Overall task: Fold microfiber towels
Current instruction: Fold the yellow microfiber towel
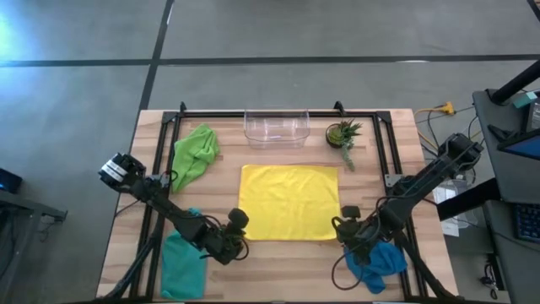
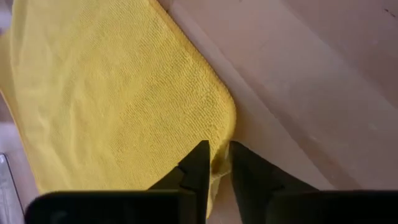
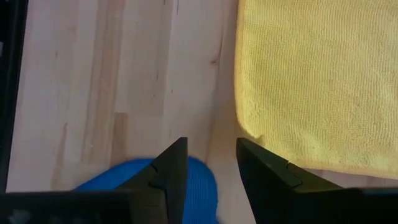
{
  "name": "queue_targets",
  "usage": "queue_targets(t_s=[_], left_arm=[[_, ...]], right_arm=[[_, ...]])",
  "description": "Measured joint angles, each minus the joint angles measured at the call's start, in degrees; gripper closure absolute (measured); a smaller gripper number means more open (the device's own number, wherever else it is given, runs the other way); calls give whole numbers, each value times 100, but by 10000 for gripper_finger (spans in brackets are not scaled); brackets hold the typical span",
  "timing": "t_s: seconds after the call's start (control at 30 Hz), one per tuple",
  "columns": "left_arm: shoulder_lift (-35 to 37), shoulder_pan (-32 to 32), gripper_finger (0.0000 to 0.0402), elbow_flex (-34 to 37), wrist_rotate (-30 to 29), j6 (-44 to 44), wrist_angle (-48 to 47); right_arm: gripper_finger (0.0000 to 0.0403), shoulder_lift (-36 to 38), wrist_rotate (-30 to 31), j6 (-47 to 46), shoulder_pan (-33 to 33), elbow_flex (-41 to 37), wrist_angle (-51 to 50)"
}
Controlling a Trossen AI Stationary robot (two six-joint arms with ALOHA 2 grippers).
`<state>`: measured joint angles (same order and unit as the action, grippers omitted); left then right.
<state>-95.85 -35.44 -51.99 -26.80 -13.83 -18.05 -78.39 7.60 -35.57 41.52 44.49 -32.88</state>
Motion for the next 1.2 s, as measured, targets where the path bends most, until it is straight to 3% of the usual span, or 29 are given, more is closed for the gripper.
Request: queue_targets(t_s=[0.27,0.57,0.8,1.2], left_arm=[[0,0,399,7,1,3,-27],[0,0,401,11,212,22,-50],[0,0,401,11,288,497,-50],[2,2,401,4,295,508,-48]], right_arm=[[269,-2,4,99,-2,0,-15],[263,-2,5,825,-2,0,-28],[223,-9,2,1578,-37,-17,-25],[204,-503,15,1886,-430,-179,69]])
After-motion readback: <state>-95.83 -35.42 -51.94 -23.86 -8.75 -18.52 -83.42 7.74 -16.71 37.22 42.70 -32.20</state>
